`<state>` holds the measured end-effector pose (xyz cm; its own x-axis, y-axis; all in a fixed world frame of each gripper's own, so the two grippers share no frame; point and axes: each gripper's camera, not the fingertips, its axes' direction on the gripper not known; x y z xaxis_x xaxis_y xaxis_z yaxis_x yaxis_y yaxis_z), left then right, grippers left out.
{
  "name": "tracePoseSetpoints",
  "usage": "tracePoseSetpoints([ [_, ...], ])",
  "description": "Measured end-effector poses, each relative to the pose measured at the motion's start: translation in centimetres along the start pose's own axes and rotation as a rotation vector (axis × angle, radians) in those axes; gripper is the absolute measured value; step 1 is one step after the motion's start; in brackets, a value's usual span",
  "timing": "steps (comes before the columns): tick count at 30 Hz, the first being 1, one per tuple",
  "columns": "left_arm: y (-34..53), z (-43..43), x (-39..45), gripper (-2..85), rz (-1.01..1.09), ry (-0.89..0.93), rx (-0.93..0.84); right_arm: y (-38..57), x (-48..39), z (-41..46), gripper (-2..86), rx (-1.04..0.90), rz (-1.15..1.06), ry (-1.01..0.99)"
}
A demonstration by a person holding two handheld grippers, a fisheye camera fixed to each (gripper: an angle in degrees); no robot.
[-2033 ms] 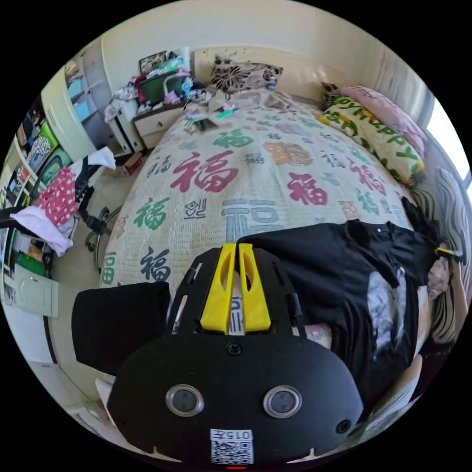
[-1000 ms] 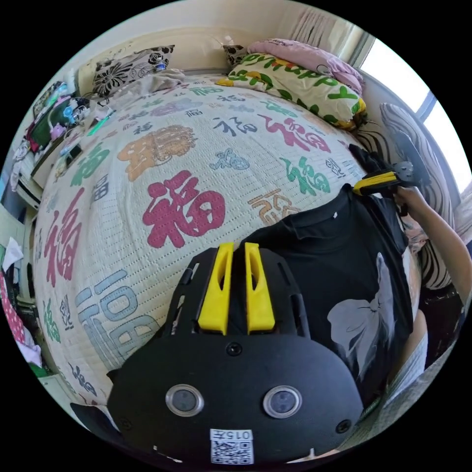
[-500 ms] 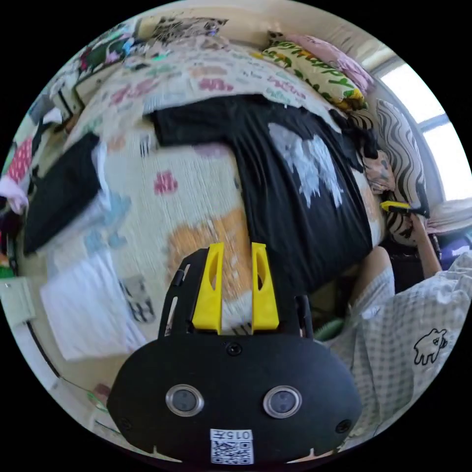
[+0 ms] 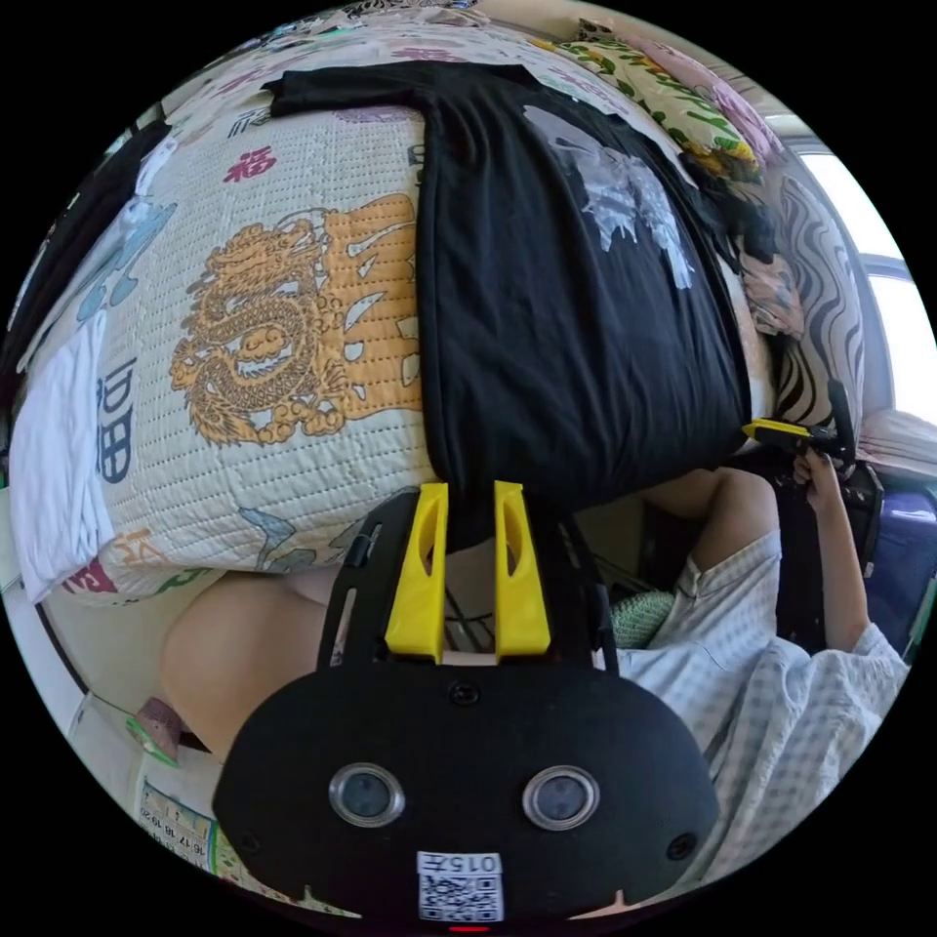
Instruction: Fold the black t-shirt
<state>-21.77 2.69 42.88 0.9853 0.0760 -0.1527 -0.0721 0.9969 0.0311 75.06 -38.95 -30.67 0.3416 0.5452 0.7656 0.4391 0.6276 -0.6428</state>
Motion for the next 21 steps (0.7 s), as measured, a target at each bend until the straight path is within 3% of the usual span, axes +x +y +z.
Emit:
tracePoseSetpoints([
  [7,1.6,0.0,-0.1,-0.4,0.011,0.019,0.011,2.2,1.6,0.3,0.1,0.005,-0.024,-0.070],
  [21,2.2,8.2,2.0,1.7,0.009,-0.056,-0.021,3.0,2.3,5.6,-0.1,-0.080,0.042,0.049],
])
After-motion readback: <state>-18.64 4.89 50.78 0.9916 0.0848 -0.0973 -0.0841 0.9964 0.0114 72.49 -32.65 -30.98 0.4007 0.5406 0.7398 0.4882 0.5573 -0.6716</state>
